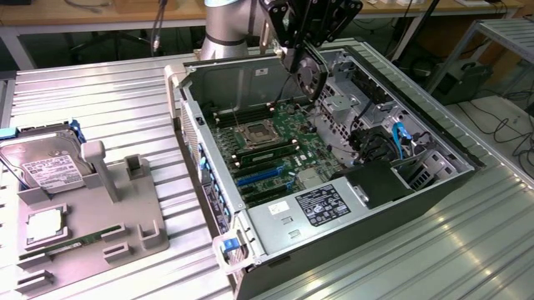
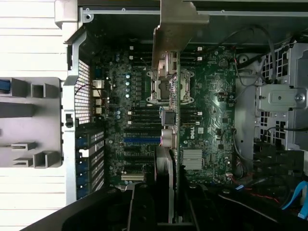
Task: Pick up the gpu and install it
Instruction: 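Pick up the gpu and move the gpu toward the slot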
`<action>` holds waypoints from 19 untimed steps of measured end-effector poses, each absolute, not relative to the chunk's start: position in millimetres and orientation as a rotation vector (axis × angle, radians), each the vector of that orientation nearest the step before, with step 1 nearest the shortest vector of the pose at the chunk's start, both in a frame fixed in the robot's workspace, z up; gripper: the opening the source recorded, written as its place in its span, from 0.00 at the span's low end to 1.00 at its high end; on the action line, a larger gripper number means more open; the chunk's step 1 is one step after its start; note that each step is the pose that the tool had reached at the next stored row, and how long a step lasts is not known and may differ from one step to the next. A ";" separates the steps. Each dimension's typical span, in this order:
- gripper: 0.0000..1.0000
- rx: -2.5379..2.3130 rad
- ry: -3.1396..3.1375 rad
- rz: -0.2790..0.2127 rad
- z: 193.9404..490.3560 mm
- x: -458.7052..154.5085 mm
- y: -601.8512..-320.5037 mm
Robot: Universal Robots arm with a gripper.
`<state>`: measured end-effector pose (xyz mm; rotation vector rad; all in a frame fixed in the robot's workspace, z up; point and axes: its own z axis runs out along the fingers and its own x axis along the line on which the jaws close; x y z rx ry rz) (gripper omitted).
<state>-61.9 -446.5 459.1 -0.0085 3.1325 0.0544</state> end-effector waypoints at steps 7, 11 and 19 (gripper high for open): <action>0.28 -0.008 3.132 0.055 459.1 -61.8 -446.4; 0.28 -0.008 3.132 0.055 459.1 -57.8 -446.4; 0.28 -0.009 3.133 0.054 458.9 -28.8 -446.5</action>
